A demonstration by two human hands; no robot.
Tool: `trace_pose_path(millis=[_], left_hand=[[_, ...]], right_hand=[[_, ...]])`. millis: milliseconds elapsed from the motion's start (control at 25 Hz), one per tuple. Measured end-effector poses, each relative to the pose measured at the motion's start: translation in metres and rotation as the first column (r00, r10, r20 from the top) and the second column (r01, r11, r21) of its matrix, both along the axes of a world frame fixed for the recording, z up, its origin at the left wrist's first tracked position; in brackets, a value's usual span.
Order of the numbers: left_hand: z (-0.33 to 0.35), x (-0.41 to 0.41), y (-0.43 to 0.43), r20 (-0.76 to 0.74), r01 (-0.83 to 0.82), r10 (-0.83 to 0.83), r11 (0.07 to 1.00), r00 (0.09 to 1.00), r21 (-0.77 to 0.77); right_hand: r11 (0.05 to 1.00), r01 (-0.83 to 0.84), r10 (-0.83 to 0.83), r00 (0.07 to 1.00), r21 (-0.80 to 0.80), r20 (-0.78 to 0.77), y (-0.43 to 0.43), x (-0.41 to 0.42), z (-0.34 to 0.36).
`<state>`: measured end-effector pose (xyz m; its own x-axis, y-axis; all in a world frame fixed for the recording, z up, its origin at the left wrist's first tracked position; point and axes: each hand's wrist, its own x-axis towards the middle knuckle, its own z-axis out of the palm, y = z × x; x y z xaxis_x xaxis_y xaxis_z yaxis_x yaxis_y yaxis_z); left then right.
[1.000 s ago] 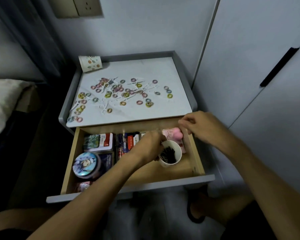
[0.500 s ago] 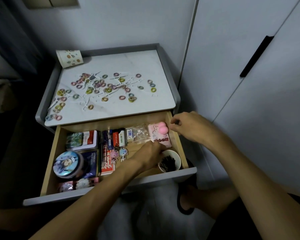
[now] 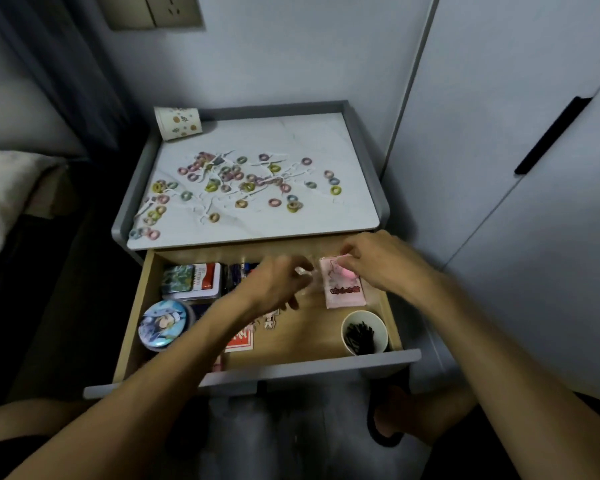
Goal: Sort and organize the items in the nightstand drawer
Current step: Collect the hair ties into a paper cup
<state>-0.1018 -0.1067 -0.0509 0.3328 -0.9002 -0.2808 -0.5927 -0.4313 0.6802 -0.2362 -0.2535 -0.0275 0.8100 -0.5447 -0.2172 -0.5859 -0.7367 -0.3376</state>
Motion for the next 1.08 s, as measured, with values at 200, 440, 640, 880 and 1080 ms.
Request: trace_pose_path(millis=[200,440,640,880,1080], left_hand=[[0.041,0.062,0.026,-0.102,-0.282,0.268,0.946,0.958,-0.162],[0.067,0.16,0.045,-0.249,-0.542,0.483,0.778,0.839,-0.319],[0.056,0.245,0.047,-0.308,-0.658,0.582,0.639,0.752,-0.399],[0.029,0.325,0.018,-0.322,-0.746,0.683,0.517,0.655,-0.421],[0.015,0.355,-0.012,-0.26,-0.727,0.7,0.526,0.665,-0.442]], right_hand=[[1.0,-0.002,-0.003,0.985,0.029,0.173,0.02,0.033,-0.005],[0.991,-0.132,0.128,0.949,-0.007,0.289,0.026,0.138,0.008],[0.934,-0.229,0.308,0.905,-0.276,0.293,0.003,0.271,0.023],[0.916,-0.284,0.359,0.896,-0.282,0.261,-0.021,0.406,0.013],[0.853,-0.34,0.442,0.874,-0.397,0.201,-0.032,0.465,-0.006]])
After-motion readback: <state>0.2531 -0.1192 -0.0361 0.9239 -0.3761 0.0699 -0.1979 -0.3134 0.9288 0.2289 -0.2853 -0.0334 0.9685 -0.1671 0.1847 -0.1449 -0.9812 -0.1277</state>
